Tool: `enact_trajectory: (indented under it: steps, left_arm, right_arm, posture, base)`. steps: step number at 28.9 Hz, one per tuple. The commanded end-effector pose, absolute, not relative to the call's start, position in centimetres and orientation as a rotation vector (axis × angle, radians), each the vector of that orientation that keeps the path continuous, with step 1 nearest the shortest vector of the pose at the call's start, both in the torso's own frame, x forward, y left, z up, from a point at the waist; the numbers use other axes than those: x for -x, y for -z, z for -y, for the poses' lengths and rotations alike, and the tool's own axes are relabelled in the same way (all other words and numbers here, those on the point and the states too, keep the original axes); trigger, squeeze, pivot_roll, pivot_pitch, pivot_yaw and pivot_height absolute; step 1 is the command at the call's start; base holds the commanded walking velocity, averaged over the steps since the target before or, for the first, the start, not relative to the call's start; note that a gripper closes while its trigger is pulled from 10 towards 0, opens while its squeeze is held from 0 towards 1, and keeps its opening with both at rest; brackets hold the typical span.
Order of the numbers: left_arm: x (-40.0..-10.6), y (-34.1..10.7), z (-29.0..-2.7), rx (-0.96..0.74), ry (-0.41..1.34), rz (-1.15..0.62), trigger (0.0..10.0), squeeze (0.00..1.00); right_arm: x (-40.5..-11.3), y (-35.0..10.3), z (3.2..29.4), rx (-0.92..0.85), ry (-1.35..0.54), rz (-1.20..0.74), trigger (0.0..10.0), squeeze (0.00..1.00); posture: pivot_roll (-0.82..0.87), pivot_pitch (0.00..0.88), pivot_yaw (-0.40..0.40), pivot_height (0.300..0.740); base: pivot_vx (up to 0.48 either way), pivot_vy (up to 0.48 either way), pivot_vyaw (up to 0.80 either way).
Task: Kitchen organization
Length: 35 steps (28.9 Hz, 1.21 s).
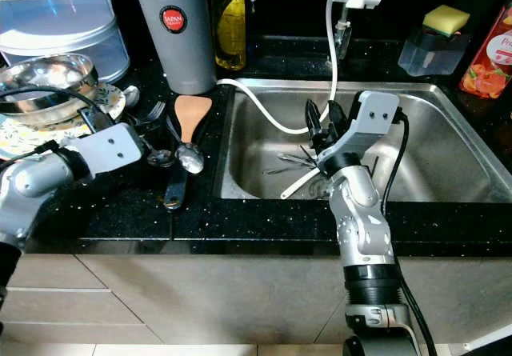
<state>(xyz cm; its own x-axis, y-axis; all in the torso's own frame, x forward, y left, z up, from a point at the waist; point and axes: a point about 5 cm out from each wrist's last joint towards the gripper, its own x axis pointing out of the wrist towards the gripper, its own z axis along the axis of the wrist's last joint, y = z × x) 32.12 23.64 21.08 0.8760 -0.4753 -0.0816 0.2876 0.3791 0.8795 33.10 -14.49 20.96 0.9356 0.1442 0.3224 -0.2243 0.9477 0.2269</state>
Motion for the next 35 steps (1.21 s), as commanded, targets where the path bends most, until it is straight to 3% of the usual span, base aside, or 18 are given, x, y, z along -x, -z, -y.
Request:
enact_trajectory:
  steps: [1, 10, 11, 12, 13, 17, 22, 24, 30, 31, 35]
  left_arm:
    - [-31.9, -20.4, -22.8, -1.066, 0.514, 0.199, 10.0, 0.0]
    - [-29.8, -23.6, -21.8, -0.9, 0.619, 0.197, 10.0, 0.0]
    - [-28.7, -24.7, -22.2, -0.898, 0.653, 0.175, 10.0, 0.79]
    - [-28.7, -24.7, -22.2, -0.898, 0.653, 0.175, 10.0, 0.79]
    - [-28.0, -25.3, -22.4, -0.891, 0.682, 0.16, 10.0, 1.0]
    - [-27.4, -25.7, -22.6, -0.89, 0.702, 0.15, 10.0, 1.0]
    - [-26.3, -24.8, -25.4, -0.904, 0.741, -0.056, 10.0, 1.0]
    - [-27.0, -23.8, -26.9, -0.893, 0.697, -0.128, 10.0, 1.0]
    - [-29.2, -21.7, -26.6, -0.76, 0.717, -0.196, 10.0, 1.0]
    - [-29.7, -21.6, -26.2, -0.75, 0.736, -0.198, 10.0, 0.0]
    - [-30.2, -21.4, -24.7, -0.715, 0.859, -0.207, 10.0, 0.0]
  right_arm:
    - [-33.2, -21.2, 14.3, -0.263, -0.197, 0.306, 10.0, 0.0]
    - [-33.3, -21.3, 14.3, -0.258, -0.201, 0.31, 10.0, 0.0]
    - [-33.3, -21.3, 14.4, -0.256, -0.199, 0.31, 10.0, 0.0]
    - [-33.3, -21.3, 14.4, -0.256, -0.199, 0.31, 10.0, 0.0]
    - [-33.2, -21.3, 14.5, -0.254, -0.197, 0.31, 10.0, 0.0]
    - [-33.2, -21.2, 14.6, -0.253, -0.194, 0.31, 10.0, 0.0]
    - [-33.4, -21.2, 14.6, -0.252, -0.199, 0.308, 10.0, 0.0]
    - [-33.6, -21.2, 14.4, -0.256, -0.206, 0.307, 10.0, 0.0]
    - [-34.0, -21.5, 13.8, -0.261, -0.234, 0.305, 10.0, 0.0]
    - [-34.0, -21.5, 13.7, -0.26, -0.236, 0.306, 10.0, 0.0]
    - [-33.9, -21.6, 14.1, -0.256, -0.225, 0.308, 10.0, 0.0]
  posture:
    - [0.18, 0.0, -0.033, 0.74]
    - [0.19, 0.0, -0.035, 0.74]
    - [0.19, 0.0, -0.03, 0.74]
    - [0.19, 0.0, -0.03, 0.74]
    - [0.19, 0.0, -0.031, 0.74]
    - [0.19, 0.0, -0.031, 0.74]
    - [0.2, 0.0, -0.036, 0.74]
    - [0.22, 0.0, -0.05, 0.74]
    - [0.22, 0.0, -0.066, 0.74]
    - [0.21, 0.0, -0.064, 0.74]
    - [0.19, 0.0, -0.053, 0.74]
  base:
    - [0.0, 0.0, 0.0]
    - [0.0, 0.0, 0.0]
    - [0.0, 0.0, 0.0]
    - [0.0, 0.0, 0.0]
    - [0.0, 0.0, 0.0]
    - [0.0, 0.0, 0.0]
    - [0.0, 0.0, 0.0]
    - [0.0, 0.0, 0.0]
    - [0.0, 0.0, 0.0]
    - [0.0, 0.0, 0.0]
    - [0.0, 0.0, 0.0]
